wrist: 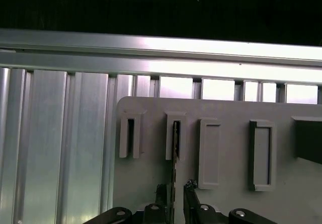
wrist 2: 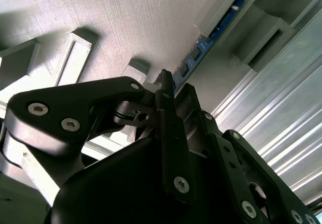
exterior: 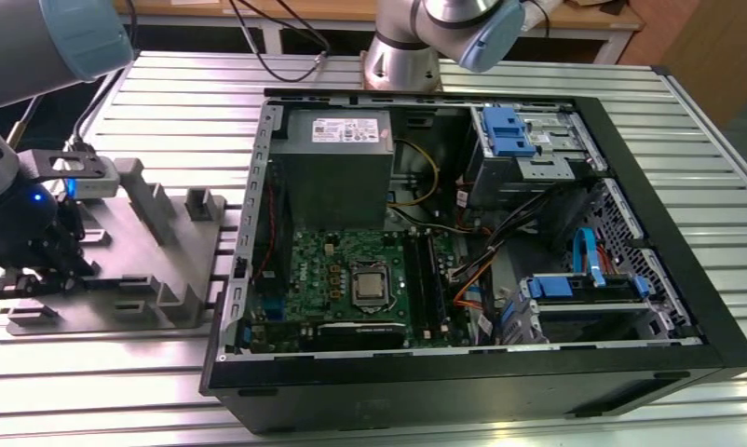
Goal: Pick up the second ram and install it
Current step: 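Pick up the second ram and move it above second insertion slot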
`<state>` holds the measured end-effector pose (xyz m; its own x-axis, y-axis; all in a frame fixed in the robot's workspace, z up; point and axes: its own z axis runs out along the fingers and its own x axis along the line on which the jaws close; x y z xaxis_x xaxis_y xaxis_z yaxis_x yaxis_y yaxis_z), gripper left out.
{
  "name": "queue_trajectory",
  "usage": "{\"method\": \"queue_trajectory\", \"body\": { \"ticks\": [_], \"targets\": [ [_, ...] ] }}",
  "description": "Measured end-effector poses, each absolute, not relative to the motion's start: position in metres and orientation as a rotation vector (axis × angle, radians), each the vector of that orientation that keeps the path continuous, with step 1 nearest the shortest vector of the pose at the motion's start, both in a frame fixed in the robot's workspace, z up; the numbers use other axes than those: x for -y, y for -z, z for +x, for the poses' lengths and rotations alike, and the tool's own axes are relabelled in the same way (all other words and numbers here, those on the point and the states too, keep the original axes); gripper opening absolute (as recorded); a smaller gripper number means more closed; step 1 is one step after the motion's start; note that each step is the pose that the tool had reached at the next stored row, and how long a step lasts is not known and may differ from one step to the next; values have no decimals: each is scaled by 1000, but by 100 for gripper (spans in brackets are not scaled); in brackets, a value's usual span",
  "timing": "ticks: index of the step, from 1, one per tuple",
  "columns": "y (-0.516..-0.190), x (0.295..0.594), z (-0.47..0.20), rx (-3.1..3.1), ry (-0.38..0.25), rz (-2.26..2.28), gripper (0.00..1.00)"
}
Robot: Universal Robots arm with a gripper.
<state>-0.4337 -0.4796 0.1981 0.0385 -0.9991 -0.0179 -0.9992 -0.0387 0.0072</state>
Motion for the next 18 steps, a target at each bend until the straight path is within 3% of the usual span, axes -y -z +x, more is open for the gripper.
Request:
{"method": "queue_trajectory", "body": {
  "ticks": [18],
  "targets": [
    [-200, 480, -434, -2212, -28, -2220, 25]
  ]
}}
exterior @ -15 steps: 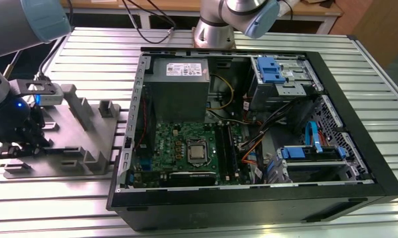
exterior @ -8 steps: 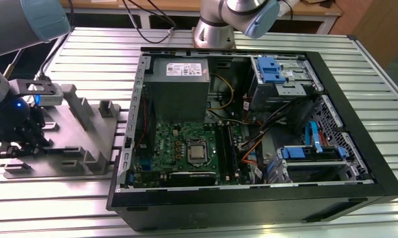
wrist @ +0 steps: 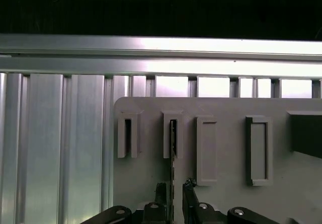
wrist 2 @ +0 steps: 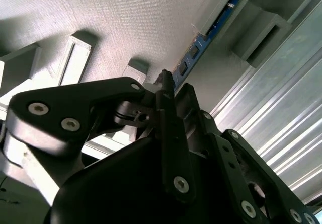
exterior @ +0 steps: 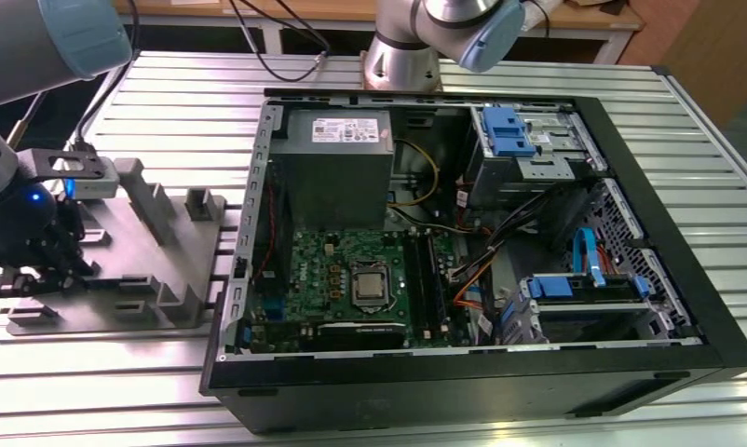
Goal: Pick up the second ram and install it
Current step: 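Pick up the second ram and move it above second insertion slot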
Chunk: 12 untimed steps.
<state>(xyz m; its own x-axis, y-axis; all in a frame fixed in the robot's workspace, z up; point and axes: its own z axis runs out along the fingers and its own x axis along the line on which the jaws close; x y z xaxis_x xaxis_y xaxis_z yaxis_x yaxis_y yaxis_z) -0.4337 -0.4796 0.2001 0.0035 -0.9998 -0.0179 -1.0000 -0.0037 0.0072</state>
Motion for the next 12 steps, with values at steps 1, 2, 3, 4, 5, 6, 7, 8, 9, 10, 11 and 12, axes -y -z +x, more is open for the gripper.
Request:
{"method": "queue_trajectory", "body": {
  "ticks": [1, 2, 3, 4, 5, 6, 7, 8, 9, 10, 11, 12],
  "targets": [
    [-200, 480, -434, -2212, -28, -2220, 23],
    [-200, 480, -434, -2213, -28, -2219, 23],
    [-200, 480, -434, -2213, -28, -2219, 16],
    [-200, 480, -434, -2213, -28, -2219, 16],
    [-200, 480, -434, -2214, -28, -2218, 16],
    [-200, 480, -434, -2214, -28, -2218, 16],
    [-200, 480, -434, -2214, -28, -2218, 16],
    [-200, 480, -434, -2214, -28, -2218, 16],
    [-200, 479, -433, -2214, -28, -2217, 16],
    [-200, 480, -433, -2214, -28, -2217, 16],
    [-200, 480, -432, -2214, -28, -2218, 16],
    [-200, 480, -432, -2214, -28, -2218, 16]
  ]
}}
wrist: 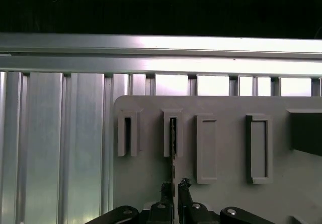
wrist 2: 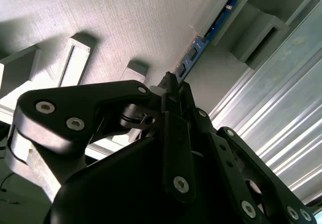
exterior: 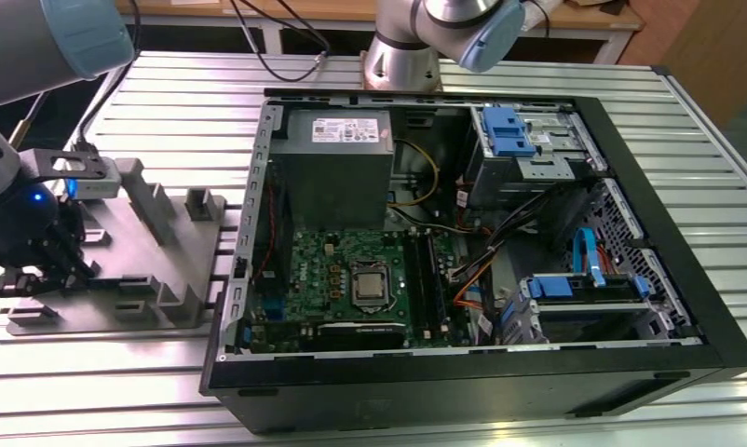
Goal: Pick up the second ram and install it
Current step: 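Pick up the second ram and move it above second insertion slot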
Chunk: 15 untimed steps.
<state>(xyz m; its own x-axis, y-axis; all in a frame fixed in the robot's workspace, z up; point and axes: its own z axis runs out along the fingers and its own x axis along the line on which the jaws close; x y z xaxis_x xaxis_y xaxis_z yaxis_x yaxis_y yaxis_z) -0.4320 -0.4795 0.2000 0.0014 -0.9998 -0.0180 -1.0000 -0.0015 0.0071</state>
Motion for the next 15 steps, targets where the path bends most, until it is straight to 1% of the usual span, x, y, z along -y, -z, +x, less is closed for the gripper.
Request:
{"method": "queue_trajectory", "body": {
  "ticks": [10, 12, 13, 15],
  "targets": [
    [-200, 480, -431, -2214, -28, -2218, 16],
    [-200, 480, -431, -2214, -28, -2218, 15],
    [-200, 480, -431, -2214, -28, -2218, 8],
    [-200, 480, -431, -2214, -28, -2218, 8]
  ]
}}
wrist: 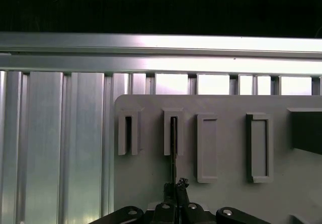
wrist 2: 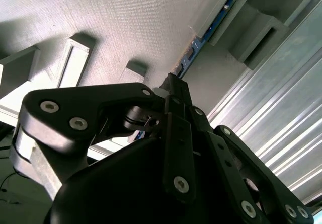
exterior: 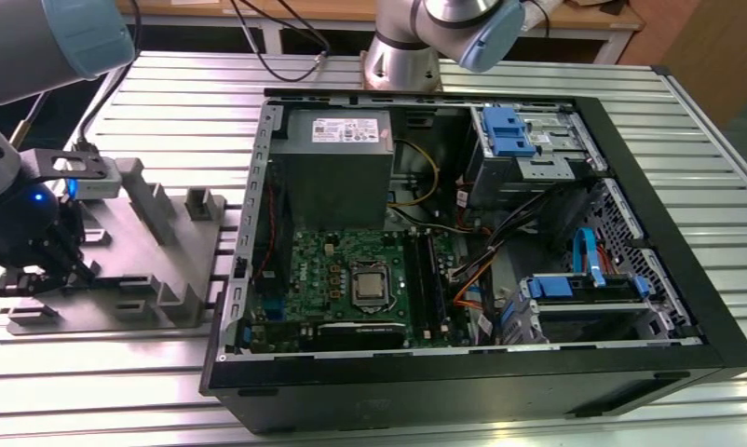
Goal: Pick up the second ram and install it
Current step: 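Pick up the second ram and move it above second insertion slot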
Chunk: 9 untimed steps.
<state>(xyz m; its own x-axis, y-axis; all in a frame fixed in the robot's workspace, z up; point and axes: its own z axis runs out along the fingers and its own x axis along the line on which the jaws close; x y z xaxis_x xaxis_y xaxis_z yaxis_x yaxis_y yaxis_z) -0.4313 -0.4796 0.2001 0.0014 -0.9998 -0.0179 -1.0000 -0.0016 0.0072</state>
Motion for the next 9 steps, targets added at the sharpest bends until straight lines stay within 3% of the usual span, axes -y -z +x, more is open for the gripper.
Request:
{"method": "queue_trajectory", "body": {
  "ticks": [9],
  "targets": [
    [-200, 480, -431, -2214, -28, -2218, 8]
  ]
}}
